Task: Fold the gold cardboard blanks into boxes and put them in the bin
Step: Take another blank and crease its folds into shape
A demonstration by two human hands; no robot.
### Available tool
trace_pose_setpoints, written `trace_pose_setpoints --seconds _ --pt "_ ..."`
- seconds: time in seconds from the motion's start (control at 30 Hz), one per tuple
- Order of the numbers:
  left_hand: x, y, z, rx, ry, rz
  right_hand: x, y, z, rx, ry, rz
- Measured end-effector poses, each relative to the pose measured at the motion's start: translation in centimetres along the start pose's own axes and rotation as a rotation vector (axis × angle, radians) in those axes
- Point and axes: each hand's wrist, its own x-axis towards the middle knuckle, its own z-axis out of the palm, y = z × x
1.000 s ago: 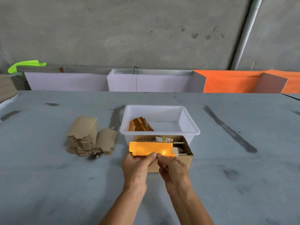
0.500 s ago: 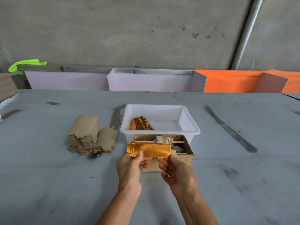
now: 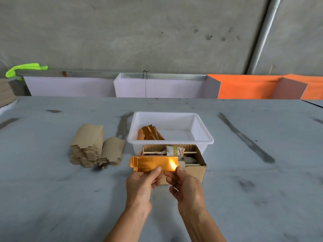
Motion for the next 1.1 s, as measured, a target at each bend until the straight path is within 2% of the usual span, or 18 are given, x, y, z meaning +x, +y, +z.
trace_pose_setpoints --seconds 0.27,0.43,0.53,0.57,0.67,0.77,0.93,1.03,1.1 --pt "0.4 0.7 -0.7 0.010 -0.082 0.114 -0.1 -0.2 -0.6 0.033 -0.063 0.073" --pt "0.2 0.7 -0.7 0.209 -0.146 0.414 -0.5 -0.9 -0.8 0.016 -0.102 0.155" --pt "0.3 0.9 -0.8 0.388 -0.260 0.675 -0.7 -1.2 -1.0 0.004 -0.109 0.185" --pt "0.4 0.9 -1.1 0.397 -0.318 0.697 -0.8 -1.2 -1.1 0.004 -0.114 0.185" --pt "0.6 1.0 -1.6 0.297 -0.465 0.516 -0.9 -1.4 -1.3 -0.005 -0.099 0.162" --pt "0.6 1.6 -1.3 0.200 -0.485 0.231 -0.8 -1.6 -1.7 -0.065 -0.062 0.120" --pt "0.2 2.8 -2.1 0.541 -0.576 0.176 -0.6 -1.9 -2.5 -0.153 -0.043 0.025" --pt "0.1 3.3 -2.1 0.437 -0.582 0.024 -0.6 -1.9 -2.7 -0.241 -0.054 -0.058" --pt "0.0 3.4 -1.7 0.419 -0.526 0.022 -0.7 -1.8 -2.5 -0.278 -0.073 -0.079"
